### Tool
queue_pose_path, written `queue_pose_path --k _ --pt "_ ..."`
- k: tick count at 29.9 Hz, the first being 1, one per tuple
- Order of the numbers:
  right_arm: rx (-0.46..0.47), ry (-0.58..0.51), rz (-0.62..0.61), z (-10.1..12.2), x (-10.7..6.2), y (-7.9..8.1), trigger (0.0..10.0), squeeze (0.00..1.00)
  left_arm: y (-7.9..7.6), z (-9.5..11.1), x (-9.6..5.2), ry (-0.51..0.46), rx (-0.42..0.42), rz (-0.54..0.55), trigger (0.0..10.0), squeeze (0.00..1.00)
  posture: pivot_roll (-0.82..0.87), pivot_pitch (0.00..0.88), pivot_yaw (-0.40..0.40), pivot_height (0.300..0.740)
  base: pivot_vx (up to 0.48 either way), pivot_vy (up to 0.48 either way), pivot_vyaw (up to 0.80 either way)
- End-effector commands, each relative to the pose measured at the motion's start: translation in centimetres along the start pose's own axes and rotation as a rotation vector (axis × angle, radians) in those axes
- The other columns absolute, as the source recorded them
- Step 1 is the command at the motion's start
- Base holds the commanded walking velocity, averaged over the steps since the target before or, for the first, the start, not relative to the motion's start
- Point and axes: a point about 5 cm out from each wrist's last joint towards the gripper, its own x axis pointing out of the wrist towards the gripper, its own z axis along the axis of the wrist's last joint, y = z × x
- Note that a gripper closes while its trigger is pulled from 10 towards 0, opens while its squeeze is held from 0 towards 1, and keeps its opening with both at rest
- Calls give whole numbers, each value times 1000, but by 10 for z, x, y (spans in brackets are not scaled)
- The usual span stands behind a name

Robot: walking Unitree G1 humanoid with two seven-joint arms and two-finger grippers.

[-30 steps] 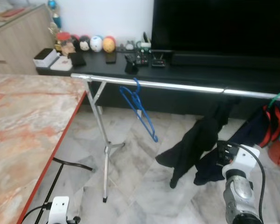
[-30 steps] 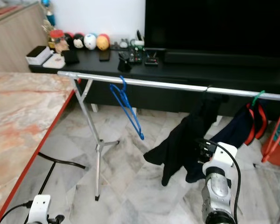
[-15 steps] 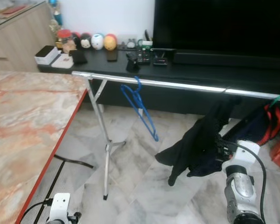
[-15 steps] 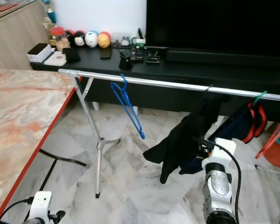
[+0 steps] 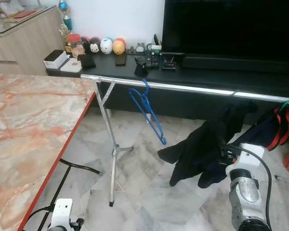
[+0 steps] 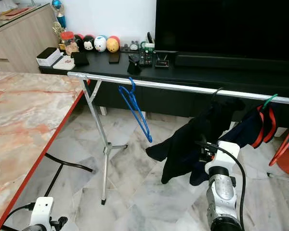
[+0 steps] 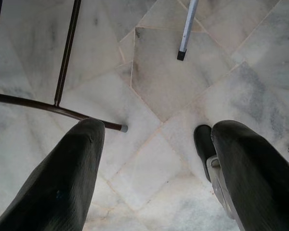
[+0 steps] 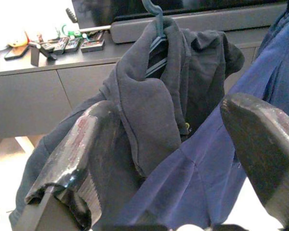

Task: Hang hanger

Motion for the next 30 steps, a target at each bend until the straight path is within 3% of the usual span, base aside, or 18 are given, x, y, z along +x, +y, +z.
queue_pose_path --k 1,7,30 --pt "5 -1 17 1 1 5 10000 0 2 1 0 -4 8 1 10000 0 -200 0 61 740 0 0 0" --pt "1 5 25 0 1 8 10000 0 2 2 0 -8 8 1 10000 0 -197 0 61 740 0 0 0" --pt "10 15 25 0 3 11 10000 0 1 5 1 -16 6 -4 10000 0 -196 0 62 740 288 0 0"
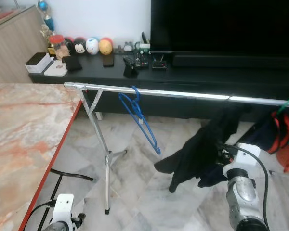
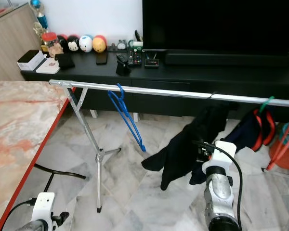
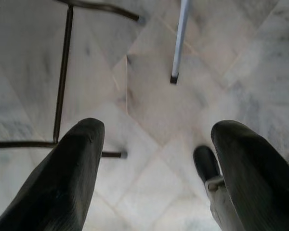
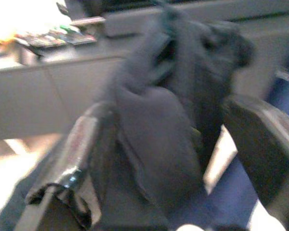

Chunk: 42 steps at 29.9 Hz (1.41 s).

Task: Hang hanger

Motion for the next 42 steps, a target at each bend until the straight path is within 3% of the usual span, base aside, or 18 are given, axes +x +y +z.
queue_pose_path --k 1,10,29,34,42 --pt "-1 -5 -15 3 1 -6 10000 0 1 1 0 -1 2 3 10000 0 -196 0 62 740 307 0 0" --pt "6 -7 -12 3 1 -4 10000 0 1 3 0 -17 3 6 10000 0 -193 0 62 740 305 0 0" --pt "-2 3 -31 3 2 -5 10000 0 -1 3 0 -20 -10 -15 10000 0 -192 0 60 740 0 0 0" --pt "-40 38 -136 -1 2 -18 10000 0 -2 3 0 -16 -14 -27 10000 0 -193 0 60 740 0 0 0" --pt "-71 64 -198 -3 1 -26 10000 0 -3 2 1 -5 -20 -56 10000 0 -191 0 60 740 0 0 0"
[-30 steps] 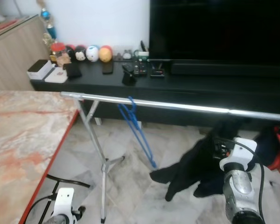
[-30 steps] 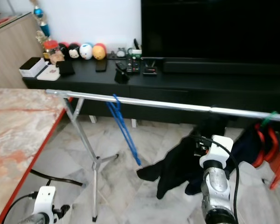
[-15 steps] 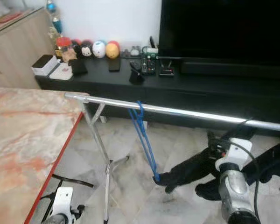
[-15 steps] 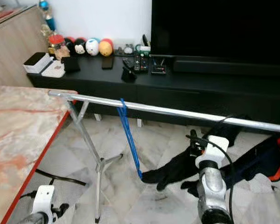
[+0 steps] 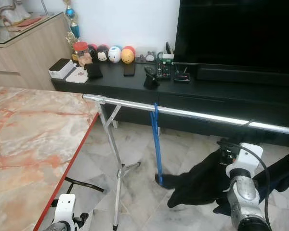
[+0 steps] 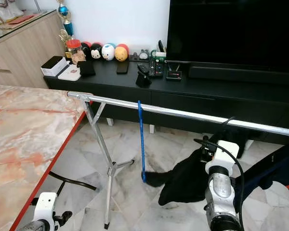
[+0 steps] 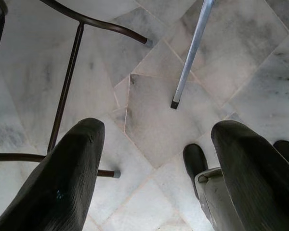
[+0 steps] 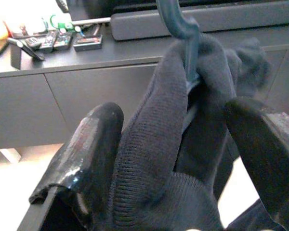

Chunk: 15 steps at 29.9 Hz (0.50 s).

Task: Hang hanger

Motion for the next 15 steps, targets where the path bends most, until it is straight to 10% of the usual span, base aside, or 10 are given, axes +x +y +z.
queue_pose_path --k 1,15 --pt "-17 22 -34 0 2 -5 10000 0 4 -2 -1 17 -12 6 10000 0 -191 0 60 740 0 0 0" --pt "-55 52 -87 -4 3 -9 10000 0 3 -2 -1 15 -17 -3 10000 0 -188 0 59 740 0 0 0"
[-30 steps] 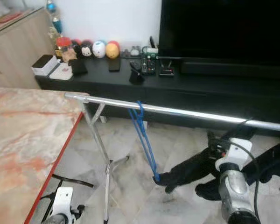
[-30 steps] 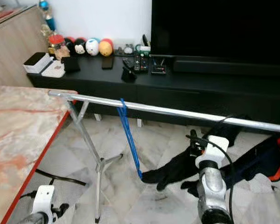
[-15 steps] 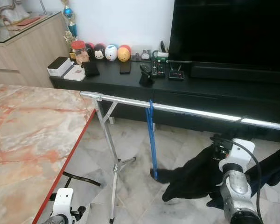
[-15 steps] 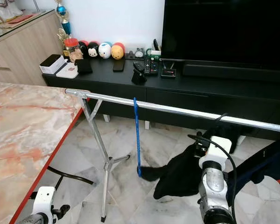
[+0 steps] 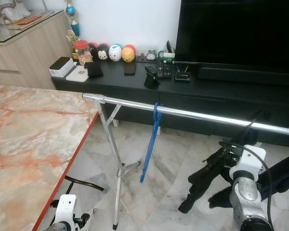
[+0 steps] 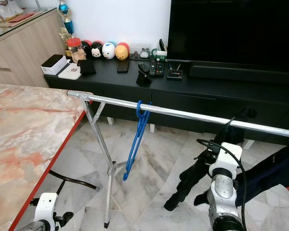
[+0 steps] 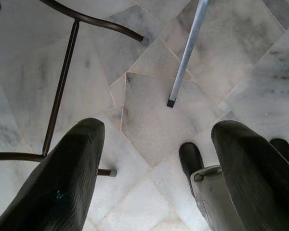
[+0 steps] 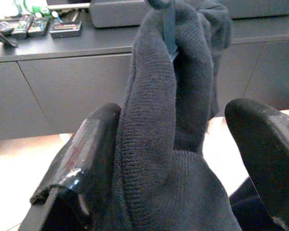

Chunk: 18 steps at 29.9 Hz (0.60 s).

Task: Hang hanger

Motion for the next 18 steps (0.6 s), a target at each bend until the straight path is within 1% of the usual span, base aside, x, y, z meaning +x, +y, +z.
queue_pose_path --k 1,4,5,7,9,13,14,15,18 --pt "-19 11 -32 1 3 -2 10000 0 4 -2 -1 13 -16 12 10000 0 -190 0 59 740 0 0 0" --pt "-35 10 -49 2 3 -4 10000 0 4 -2 -1 12 -17 12 10000 0 -190 0 59 740 0 0 0" --pt "-59 11 -93 2 4 -10 10000 0 4 -2 -1 10 -18 13 10000 0 -189 0 59 740 0 0 0" --pt "-66 16 -131 1 4 -14 10000 0 4 -1 -1 8 -18 13 10000 0 -187 0 59 740 0 0 0" --pt "-62 17 -143 1 4 -16 10000 0 4 -1 -1 4 -17 16 10000 0 -188 0 60 740 0 0 0" --pt "-41 -6 -105 3 4 -11 10000 0 5 0 -1 -8 -15 31 10000 0 -189 0 60 740 0 0 0" --pt "-37 -12 -90 4 4 -9 10000 0 5 0 -1 -10 -14 32 10000 0 -189 0 60 740 0 0 0" --pt "-28 -23 -59 6 4 -3 10000 0 5 0 -1 -10 -11 33 10000 0 -189 0 60 740 0 0 0" --pt "-26 -21 -44 6 4 0 10000 0 5 0 -1 -10 -12 33 10000 0 -187 0 61 740 0 0 0"
